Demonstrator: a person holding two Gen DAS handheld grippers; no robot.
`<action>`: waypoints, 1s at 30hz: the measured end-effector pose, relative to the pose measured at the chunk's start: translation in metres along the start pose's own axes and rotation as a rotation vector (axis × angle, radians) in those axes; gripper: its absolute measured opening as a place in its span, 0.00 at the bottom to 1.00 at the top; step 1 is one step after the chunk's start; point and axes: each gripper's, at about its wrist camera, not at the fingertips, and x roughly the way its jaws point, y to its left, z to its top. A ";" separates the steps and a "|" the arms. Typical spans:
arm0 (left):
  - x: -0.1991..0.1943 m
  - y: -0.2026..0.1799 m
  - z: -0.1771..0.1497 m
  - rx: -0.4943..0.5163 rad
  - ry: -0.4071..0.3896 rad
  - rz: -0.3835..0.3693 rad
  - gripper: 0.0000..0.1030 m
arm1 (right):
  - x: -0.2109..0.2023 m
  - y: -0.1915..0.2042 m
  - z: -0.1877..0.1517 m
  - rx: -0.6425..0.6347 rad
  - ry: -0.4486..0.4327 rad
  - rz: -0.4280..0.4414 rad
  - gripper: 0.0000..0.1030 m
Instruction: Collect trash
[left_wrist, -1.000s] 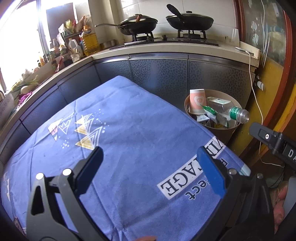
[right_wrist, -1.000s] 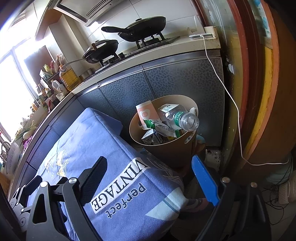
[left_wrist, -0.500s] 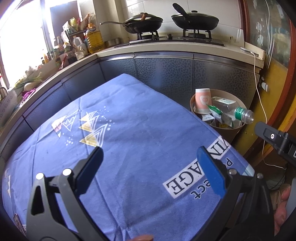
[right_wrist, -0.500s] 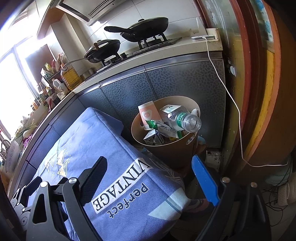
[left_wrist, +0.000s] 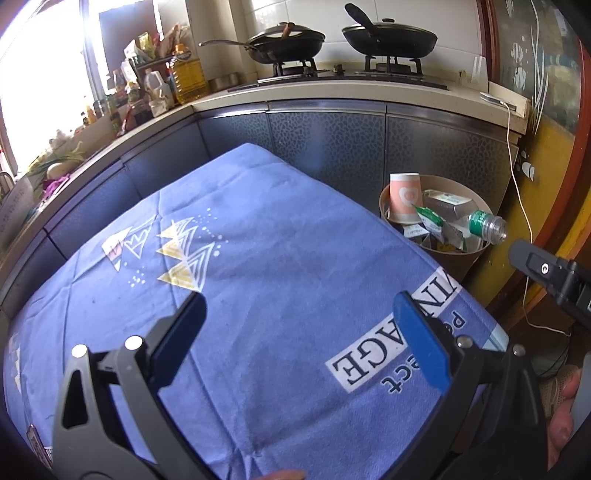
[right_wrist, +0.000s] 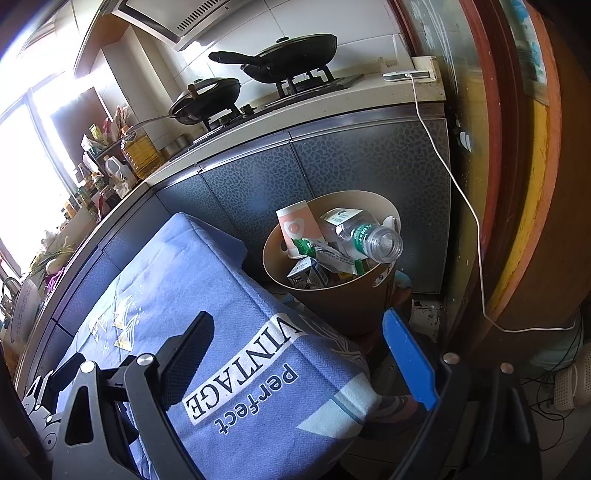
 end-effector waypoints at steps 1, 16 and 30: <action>0.000 0.000 0.000 0.000 0.000 0.000 0.94 | 0.000 0.000 0.000 0.000 0.000 0.000 0.89; 0.002 0.000 -0.003 0.006 0.011 -0.003 0.94 | 0.000 0.001 0.000 0.001 -0.002 0.000 0.88; 0.003 0.000 -0.003 0.008 0.018 -0.006 0.94 | 0.000 0.004 0.002 -0.004 0.001 0.004 0.88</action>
